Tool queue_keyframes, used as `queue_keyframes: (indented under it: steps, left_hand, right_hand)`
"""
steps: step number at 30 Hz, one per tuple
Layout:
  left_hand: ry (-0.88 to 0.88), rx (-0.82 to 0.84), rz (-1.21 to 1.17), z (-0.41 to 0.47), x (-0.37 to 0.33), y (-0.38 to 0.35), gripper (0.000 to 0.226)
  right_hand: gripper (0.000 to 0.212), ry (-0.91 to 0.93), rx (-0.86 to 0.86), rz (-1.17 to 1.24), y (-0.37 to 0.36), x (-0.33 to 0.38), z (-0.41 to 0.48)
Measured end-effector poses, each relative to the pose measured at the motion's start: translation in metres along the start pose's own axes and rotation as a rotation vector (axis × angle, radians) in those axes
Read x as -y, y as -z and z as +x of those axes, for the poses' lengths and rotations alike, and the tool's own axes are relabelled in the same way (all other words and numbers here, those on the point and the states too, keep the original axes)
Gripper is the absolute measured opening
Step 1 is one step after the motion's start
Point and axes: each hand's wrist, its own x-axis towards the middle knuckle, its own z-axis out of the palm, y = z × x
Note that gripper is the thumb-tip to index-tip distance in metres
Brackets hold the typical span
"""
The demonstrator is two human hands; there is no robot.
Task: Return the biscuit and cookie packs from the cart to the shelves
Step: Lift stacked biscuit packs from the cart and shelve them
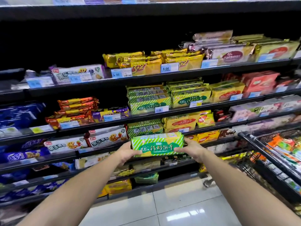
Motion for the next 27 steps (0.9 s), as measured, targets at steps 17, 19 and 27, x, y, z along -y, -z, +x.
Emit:
queue_keyframes:
  steps: [17, 19, 27]
  left_hand:
    - [-0.343, -0.43, 0.415, 0.085, 0.071, 0.023, 0.09]
    - [-0.363, -0.464, 0.404, 0.098, 0.072, 0.03, 0.09]
    - [-0.329, -0.535, 0.512, 0.137, 0.063, 0.054, 0.041]
  right_hand:
    - [0.082, 0.487, -0.056, -0.27, -0.043, -0.018, 0.138]
    - [0.084, 0.497, -0.077, -0.272, -0.047, -0.016, 0.15]
    - [0.087, 0.434, -0.153, -0.34, -0.053, 0.006, 0.182]
